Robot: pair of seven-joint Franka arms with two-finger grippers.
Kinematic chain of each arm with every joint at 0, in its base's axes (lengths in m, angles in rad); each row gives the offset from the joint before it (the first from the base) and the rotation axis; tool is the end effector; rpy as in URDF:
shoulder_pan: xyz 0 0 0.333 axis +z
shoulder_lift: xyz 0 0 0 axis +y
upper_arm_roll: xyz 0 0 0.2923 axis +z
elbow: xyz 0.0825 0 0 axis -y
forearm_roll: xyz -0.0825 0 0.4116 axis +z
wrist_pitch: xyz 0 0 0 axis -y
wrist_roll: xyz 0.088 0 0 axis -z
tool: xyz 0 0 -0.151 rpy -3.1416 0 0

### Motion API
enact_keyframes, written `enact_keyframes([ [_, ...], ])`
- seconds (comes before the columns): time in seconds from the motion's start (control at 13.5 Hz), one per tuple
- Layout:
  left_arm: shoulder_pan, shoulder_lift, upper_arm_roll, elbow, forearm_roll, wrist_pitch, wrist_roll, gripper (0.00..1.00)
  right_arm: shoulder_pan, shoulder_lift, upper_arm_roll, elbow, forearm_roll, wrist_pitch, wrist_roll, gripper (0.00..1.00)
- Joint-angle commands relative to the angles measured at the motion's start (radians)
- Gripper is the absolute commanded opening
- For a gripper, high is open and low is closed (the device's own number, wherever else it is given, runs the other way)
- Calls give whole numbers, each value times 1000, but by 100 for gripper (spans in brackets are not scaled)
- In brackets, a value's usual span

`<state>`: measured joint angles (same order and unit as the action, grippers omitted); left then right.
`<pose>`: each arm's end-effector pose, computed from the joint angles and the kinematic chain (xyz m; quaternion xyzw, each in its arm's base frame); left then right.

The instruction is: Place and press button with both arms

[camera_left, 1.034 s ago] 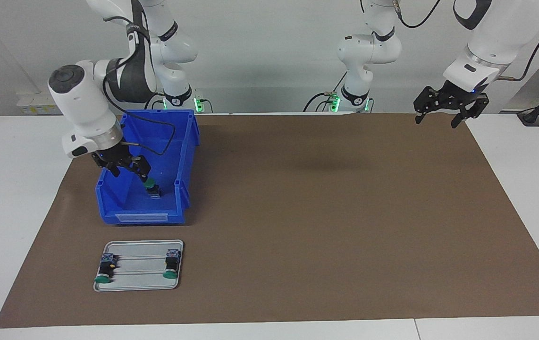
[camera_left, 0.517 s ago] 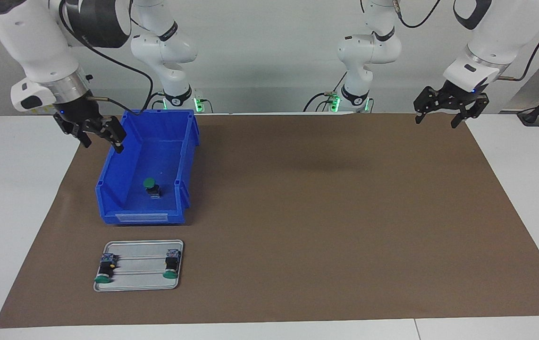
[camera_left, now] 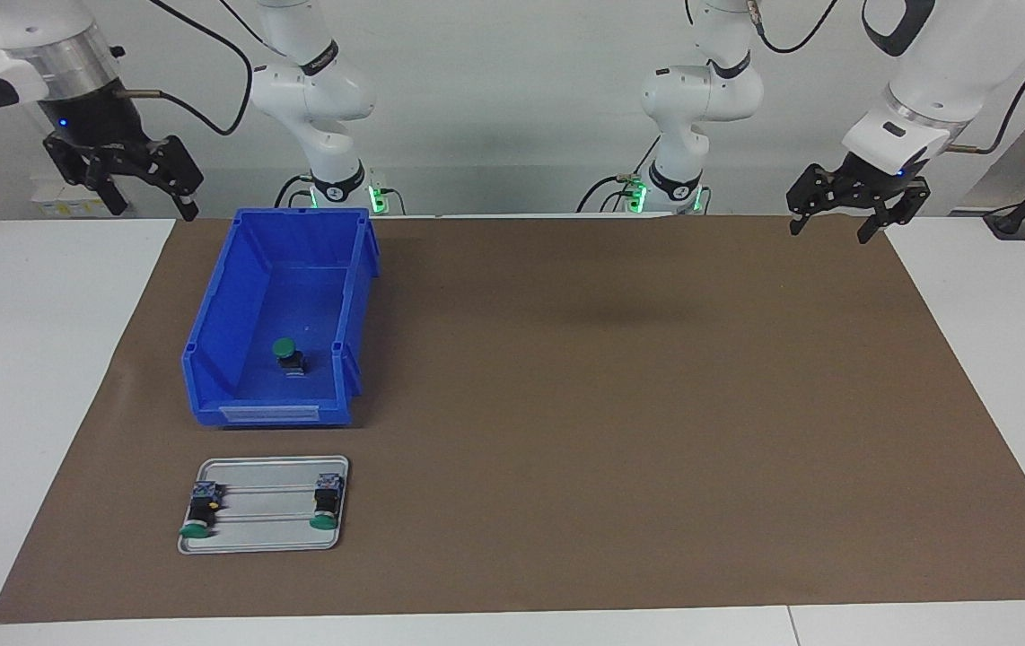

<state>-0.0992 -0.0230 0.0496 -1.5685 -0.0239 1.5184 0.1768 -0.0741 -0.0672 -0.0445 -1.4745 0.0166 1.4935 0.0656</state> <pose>0.5681 -0.0317 0.5667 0.9934 -0.1134 -0.0127 0.0134 0.5524 -0.0640 0.6357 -0.9949 0.0909 -0.0433 0.0086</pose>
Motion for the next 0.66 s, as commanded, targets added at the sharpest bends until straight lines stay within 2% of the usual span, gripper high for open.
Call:
enact_keyframes([
  [0.0,7,-31,-4,-36,-1,11,0,100,16,-55,-38,-108,-1,33,-53,100],
  [0.15,7,-31,-4,-36,-1,11,1,100,19,-82,-40,-193,-1,115,-56,100],
  [0.59,7,-31,-4,-36,-1,11,0,100,16,-54,-41,-162,-4,120,-50,100],
])
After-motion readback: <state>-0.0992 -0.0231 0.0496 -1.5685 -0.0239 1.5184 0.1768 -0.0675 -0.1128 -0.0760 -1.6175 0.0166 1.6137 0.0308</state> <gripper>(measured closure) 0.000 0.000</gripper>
